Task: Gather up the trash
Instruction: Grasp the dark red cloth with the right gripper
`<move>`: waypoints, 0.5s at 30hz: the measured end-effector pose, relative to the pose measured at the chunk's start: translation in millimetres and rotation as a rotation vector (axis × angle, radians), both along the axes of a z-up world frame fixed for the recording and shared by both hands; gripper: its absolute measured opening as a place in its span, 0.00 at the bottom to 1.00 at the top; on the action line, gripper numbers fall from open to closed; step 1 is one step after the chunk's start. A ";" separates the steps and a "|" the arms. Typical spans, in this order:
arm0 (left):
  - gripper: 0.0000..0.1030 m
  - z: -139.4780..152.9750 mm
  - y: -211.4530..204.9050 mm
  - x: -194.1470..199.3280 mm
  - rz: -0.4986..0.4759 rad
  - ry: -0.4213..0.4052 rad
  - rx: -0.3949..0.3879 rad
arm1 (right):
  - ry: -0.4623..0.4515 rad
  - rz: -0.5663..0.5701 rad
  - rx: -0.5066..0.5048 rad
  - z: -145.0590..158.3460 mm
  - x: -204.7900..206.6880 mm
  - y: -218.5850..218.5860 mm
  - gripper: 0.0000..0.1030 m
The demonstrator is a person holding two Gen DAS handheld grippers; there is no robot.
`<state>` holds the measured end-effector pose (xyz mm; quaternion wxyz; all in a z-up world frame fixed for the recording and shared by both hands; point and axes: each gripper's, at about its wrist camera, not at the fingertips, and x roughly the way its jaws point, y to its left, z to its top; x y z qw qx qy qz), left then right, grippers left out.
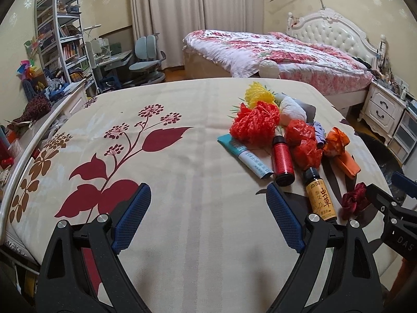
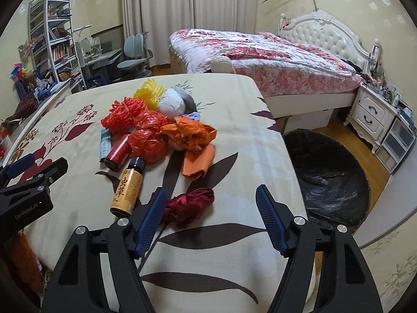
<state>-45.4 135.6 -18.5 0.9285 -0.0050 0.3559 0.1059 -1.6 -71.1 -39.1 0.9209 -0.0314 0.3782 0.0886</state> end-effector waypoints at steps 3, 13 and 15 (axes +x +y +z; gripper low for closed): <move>0.85 -2.8 3.4 -0.3 0.004 0.005 -0.010 | 0.021 0.019 -0.005 -6.1 1.8 8.6 0.69; 0.85 -9.0 -4.7 3.7 -0.011 0.024 -0.036 | 0.080 0.040 0.027 -19.7 5.5 6.2 0.53; 0.85 -11.0 -8.1 5.1 -0.017 0.031 -0.041 | 0.090 0.056 0.047 -21.7 6.4 6.4 0.45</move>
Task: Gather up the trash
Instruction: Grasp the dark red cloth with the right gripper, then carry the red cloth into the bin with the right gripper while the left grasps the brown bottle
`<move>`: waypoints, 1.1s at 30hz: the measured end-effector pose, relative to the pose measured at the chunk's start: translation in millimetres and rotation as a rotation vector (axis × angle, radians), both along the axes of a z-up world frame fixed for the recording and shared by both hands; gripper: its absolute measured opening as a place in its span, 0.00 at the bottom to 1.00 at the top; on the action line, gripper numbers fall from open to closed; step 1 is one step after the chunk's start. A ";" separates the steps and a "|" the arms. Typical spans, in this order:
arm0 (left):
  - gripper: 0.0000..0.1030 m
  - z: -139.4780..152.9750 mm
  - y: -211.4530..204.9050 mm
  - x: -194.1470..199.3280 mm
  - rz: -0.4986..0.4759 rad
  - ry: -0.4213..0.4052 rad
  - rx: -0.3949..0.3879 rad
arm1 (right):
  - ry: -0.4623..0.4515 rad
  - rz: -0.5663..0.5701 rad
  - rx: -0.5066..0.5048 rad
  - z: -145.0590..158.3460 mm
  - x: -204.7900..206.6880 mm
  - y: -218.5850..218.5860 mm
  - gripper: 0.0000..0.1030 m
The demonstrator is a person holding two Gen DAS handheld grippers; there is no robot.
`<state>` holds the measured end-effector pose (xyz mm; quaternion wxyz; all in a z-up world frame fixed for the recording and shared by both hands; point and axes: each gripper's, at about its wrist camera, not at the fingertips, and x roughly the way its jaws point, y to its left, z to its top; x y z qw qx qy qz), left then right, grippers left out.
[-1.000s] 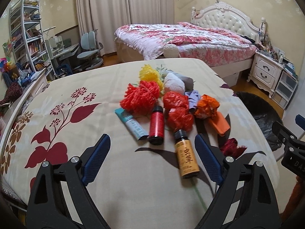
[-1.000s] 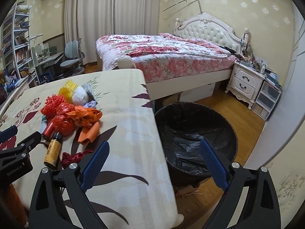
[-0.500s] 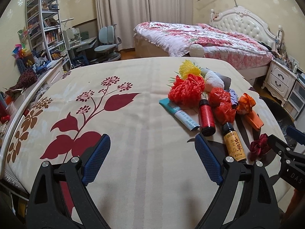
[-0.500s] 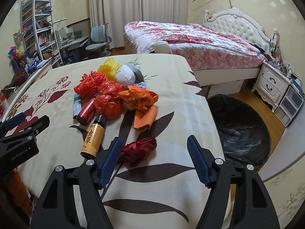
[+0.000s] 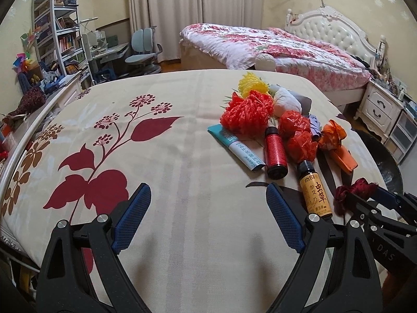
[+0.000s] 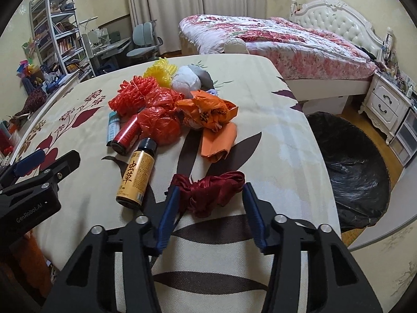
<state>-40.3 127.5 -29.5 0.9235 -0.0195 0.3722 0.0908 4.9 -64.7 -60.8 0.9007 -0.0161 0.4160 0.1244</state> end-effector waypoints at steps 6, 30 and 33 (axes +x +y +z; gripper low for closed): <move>0.85 -3.4 -12.5 2.0 -0.023 0.014 -0.006 | -0.005 0.009 0.022 1.4 -3.6 -4.3 0.37; 0.58 -17.4 -85.3 23.3 -0.170 0.064 0.013 | -0.075 -0.115 0.036 10.0 -8.0 -68.3 0.37; 0.37 -22.2 -84.3 24.5 -0.180 0.074 -0.004 | -0.073 -0.113 0.041 8.5 -7.9 -68.8 0.37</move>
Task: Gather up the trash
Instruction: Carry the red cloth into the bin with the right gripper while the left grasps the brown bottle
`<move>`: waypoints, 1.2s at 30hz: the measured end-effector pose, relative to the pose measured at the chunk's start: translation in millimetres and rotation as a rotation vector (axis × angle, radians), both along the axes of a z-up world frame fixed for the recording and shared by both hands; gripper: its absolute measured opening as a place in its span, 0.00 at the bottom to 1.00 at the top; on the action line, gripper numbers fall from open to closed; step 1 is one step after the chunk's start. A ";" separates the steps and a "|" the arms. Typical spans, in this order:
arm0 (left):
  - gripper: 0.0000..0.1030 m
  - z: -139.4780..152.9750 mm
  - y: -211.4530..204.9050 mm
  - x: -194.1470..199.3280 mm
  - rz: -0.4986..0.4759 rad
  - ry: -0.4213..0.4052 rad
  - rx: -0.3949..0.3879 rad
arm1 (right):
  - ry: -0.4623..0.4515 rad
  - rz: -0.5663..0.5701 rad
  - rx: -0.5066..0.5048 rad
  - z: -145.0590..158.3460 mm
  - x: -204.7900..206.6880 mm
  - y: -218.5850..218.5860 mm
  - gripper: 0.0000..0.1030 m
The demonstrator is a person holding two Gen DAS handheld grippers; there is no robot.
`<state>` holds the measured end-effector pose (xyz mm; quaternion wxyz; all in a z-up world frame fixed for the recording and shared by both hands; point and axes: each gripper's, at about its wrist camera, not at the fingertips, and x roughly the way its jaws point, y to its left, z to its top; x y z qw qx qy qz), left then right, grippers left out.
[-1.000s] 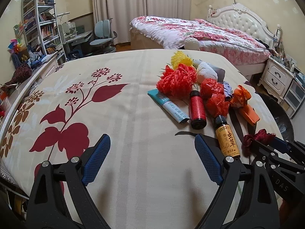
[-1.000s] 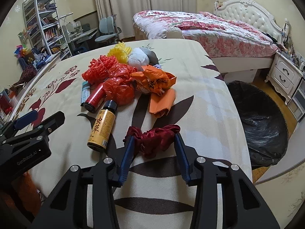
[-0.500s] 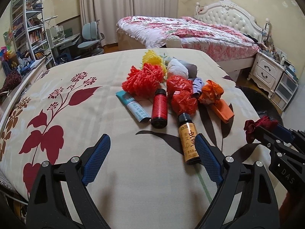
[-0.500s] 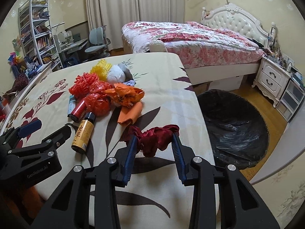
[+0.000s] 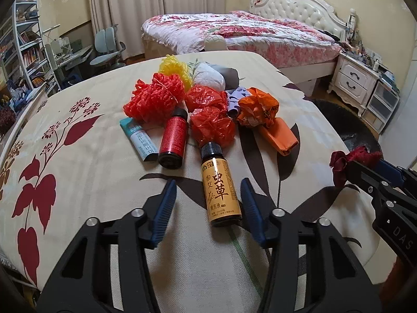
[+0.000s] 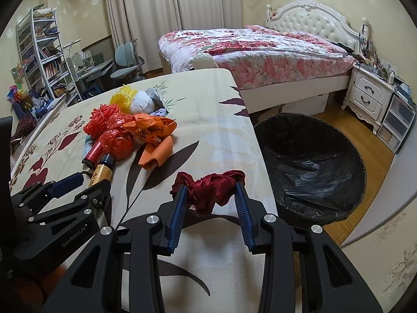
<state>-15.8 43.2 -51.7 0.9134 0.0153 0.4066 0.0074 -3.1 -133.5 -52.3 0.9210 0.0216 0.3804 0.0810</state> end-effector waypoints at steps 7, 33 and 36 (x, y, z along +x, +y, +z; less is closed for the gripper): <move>0.22 -3.7 2.2 -7.7 -0.028 -0.016 -0.017 | 0.002 0.000 0.001 -1.2 -1.1 -0.7 0.37; 0.22 49.7 -74.8 36.3 -0.203 -0.166 -0.083 | -0.114 -0.225 -0.059 28.8 37.6 -76.7 0.37; 0.22 44.8 -97.1 53.3 -0.230 -0.166 -0.073 | -0.102 -0.256 -0.068 22.7 47.9 -89.5 0.37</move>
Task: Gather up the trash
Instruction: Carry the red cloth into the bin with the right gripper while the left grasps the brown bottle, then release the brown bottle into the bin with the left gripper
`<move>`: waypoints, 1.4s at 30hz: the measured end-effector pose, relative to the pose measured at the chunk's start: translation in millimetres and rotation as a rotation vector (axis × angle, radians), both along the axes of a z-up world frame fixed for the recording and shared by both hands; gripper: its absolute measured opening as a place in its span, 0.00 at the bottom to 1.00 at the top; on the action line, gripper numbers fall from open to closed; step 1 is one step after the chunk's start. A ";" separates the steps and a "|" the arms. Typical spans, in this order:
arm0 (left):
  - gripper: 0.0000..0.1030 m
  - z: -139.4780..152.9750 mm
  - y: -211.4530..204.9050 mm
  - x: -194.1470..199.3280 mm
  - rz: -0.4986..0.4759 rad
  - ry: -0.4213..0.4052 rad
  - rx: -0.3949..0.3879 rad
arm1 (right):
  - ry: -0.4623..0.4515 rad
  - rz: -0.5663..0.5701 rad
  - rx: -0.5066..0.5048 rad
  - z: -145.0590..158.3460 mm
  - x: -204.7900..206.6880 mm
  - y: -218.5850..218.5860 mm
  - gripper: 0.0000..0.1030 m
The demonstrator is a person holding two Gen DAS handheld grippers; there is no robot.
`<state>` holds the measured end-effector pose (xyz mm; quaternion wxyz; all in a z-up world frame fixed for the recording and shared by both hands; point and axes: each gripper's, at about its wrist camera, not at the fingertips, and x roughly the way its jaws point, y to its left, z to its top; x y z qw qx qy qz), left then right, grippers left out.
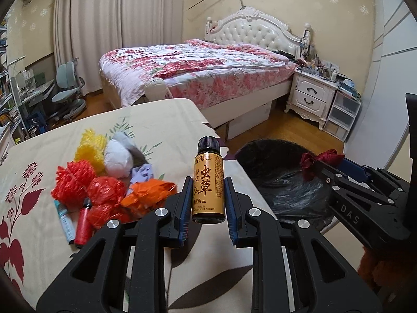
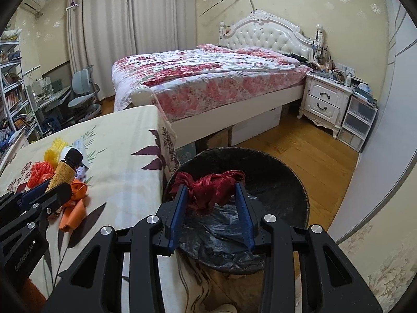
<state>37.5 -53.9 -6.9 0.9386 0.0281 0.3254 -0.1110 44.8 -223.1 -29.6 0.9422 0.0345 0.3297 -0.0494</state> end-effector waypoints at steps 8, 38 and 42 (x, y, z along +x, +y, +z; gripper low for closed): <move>0.22 -19.8 -37.8 41.5 -0.045 0.042 0.028 | 0.045 -0.069 0.033 -20.9 25.1 -31.3 0.37; 0.70 -31.4 -73.6 67.2 -0.054 0.039 0.109 | 0.065 -0.200 0.022 -36.3 37.4 -64.3 0.59; 0.74 -25.6 -62.8 64.6 -0.026 0.045 0.094 | 0.059 -0.202 0.019 -31.5 33.1 -63.0 0.61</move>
